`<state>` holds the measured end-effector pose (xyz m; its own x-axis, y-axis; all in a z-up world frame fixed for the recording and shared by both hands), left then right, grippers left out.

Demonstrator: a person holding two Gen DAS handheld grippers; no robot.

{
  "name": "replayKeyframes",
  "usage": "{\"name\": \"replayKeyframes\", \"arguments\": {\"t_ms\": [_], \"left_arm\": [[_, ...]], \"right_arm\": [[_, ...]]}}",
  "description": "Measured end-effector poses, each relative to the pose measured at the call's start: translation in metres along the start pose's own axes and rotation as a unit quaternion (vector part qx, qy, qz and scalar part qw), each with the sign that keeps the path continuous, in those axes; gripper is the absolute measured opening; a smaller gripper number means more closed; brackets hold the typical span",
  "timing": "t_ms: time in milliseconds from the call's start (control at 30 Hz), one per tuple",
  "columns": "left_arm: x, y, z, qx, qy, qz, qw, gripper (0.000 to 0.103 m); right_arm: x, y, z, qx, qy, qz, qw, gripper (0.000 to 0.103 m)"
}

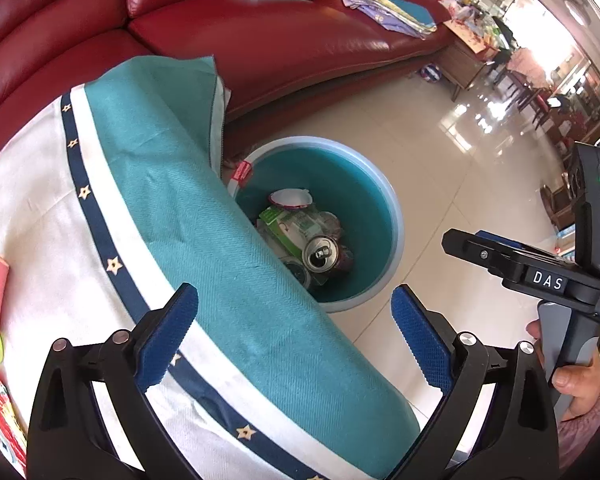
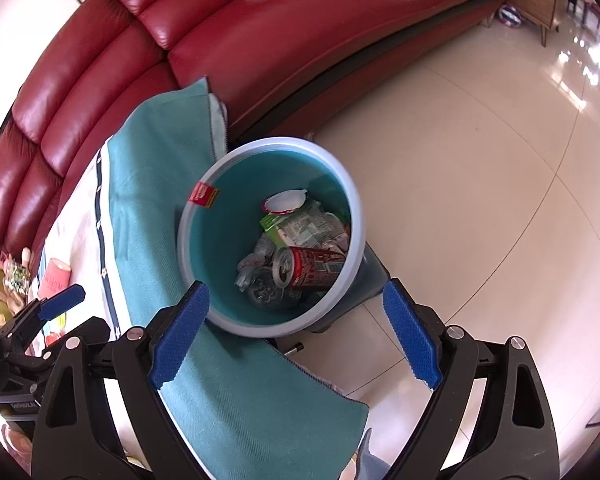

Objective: Collect trash
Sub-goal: 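Move both tools back over the table toward the remaining trash, then grasp the white-green container with the right tool while the left tool grasps the red wrapper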

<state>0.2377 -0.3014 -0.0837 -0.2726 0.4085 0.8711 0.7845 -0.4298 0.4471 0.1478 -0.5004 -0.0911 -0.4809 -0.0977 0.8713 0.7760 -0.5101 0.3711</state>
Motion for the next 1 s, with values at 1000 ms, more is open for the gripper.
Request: {"name": "replayKeyframes", "arguments": {"t_ms": [1000], "left_arm": [[0.145,-0.191,0.192,0.145,0.082,-0.067,0.9838,0.099]], "right_arm": [[0.002,-0.237,0.281,0.405,0.137,0.190,0.884,0.085]]}}
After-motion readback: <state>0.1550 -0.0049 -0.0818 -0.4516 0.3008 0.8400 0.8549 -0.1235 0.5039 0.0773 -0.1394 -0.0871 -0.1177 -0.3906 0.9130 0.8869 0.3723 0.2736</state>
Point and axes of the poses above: each gripper's, at about its wrist camera, not at the fingertips, and x roughly against the way its jaws point, z to its left, y to its top, the point moved 6 cm from there along -x, roughly the way its jaws point, and after that the axes turned 4 degrees about -z, right-handed, at the moved point
